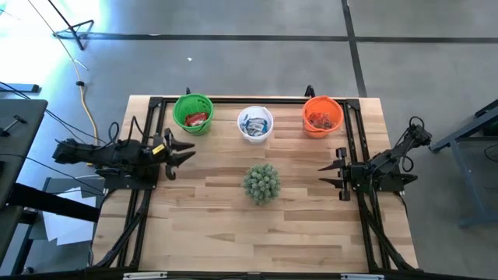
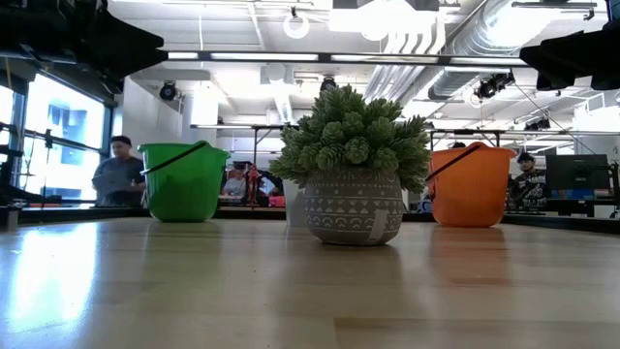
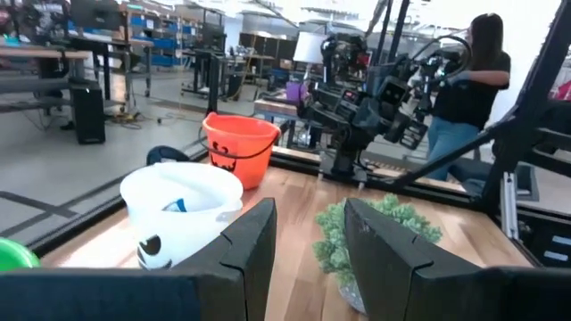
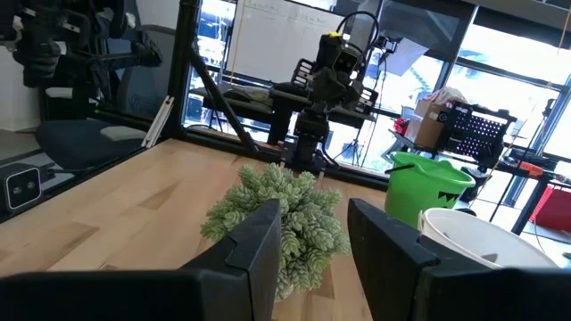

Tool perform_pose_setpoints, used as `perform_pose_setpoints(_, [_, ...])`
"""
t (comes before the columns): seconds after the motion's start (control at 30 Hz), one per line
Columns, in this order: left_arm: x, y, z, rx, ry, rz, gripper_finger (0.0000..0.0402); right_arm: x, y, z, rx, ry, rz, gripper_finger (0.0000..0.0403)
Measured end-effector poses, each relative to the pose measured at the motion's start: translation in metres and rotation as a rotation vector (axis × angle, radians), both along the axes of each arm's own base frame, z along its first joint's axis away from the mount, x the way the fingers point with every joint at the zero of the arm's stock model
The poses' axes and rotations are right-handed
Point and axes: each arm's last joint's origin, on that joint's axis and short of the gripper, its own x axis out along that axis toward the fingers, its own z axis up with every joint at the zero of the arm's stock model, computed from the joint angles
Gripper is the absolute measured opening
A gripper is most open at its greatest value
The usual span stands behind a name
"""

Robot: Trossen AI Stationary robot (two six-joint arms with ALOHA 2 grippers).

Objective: Sort candy
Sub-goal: Return to Home Position

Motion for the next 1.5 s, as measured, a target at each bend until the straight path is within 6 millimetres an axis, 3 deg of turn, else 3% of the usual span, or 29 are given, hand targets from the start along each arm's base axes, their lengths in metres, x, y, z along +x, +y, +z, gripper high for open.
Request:
perform_pose_setpoints(0.37, [-0.011, 0.001, -0.007, 0.002, 0.053, -0.012, 0.0122, 0.000, 0.000, 0.000, 0.000, 0.000, 0.000, 0.0129])
perform_pose_setpoints(0.5, [-0.012, -0.001, -0.008, -0.002, -0.008, -0.118, 0.0122, 0.000, 0.000, 0.000, 0.000, 0.000, 0.000, 0.0129])
perform_pose_setpoints(0.87, [-0.005, -0.004, -0.041, 0.000, -0.005, -0.165, 0.0122, 0.000, 0.000, 0.000, 0.000, 0.000, 0.000, 0.0129])
perform_pose_setpoints(1.5, [-0.005, -0.005, -0.042, -0.101, -0.029, -0.191, 0.0122, 0.000, 0.000, 0.000, 0.000, 0.000, 0.000, 0.0129])
